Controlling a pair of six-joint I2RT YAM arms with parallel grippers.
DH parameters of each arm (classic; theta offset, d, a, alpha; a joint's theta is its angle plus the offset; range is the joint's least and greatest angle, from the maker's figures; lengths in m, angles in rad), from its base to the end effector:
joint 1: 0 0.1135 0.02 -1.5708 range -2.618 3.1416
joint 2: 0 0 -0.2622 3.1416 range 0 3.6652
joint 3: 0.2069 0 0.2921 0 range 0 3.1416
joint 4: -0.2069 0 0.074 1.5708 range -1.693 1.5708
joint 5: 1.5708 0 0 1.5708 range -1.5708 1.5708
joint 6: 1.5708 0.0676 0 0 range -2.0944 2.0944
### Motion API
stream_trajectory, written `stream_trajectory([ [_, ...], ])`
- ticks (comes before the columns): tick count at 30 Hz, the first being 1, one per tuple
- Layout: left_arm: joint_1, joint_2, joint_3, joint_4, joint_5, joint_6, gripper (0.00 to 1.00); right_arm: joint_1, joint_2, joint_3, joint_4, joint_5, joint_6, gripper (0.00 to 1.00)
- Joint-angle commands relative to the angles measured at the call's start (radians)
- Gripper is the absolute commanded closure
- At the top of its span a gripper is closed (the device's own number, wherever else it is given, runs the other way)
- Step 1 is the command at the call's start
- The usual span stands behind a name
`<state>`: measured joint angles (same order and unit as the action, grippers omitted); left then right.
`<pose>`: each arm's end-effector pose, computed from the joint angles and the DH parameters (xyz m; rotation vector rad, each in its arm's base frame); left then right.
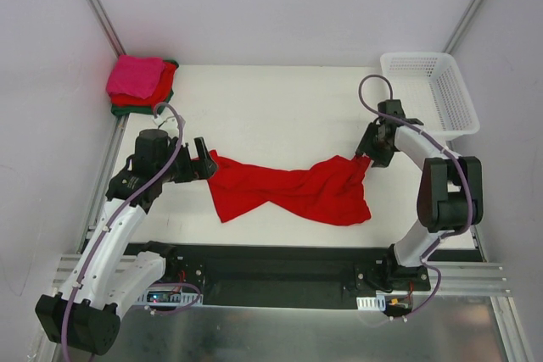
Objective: Fold and stack the t-shirts
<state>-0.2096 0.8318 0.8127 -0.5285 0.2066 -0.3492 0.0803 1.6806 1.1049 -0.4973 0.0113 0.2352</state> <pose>0.2417 -0.0656 0.2889 -0.0251 2.1545 -0.5474 0.3876 0.0304 0.1444 0.2086 2.6385 0.0909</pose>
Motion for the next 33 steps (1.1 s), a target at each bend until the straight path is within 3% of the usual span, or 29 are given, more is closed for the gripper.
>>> stream_trajectory([
  [1, -0.004, -0.020, -0.012, 0.021, 0.011, 0.001, 0.07, -0.008, 0.024, 0.081, 0.003, 0.044, -0.010, 0.43],
  [16, -0.004, -0.033, -0.018, 0.021, 0.011, 0.010, 0.07, -0.014, 0.155, 0.202, -0.049, 0.124, -0.060, 0.47],
  [33, -0.004, -0.039, -0.029, 0.021, 0.005, 0.012, 0.07, -0.005, 0.160, 0.173, -0.056, 0.099, -0.073, 0.49],
])
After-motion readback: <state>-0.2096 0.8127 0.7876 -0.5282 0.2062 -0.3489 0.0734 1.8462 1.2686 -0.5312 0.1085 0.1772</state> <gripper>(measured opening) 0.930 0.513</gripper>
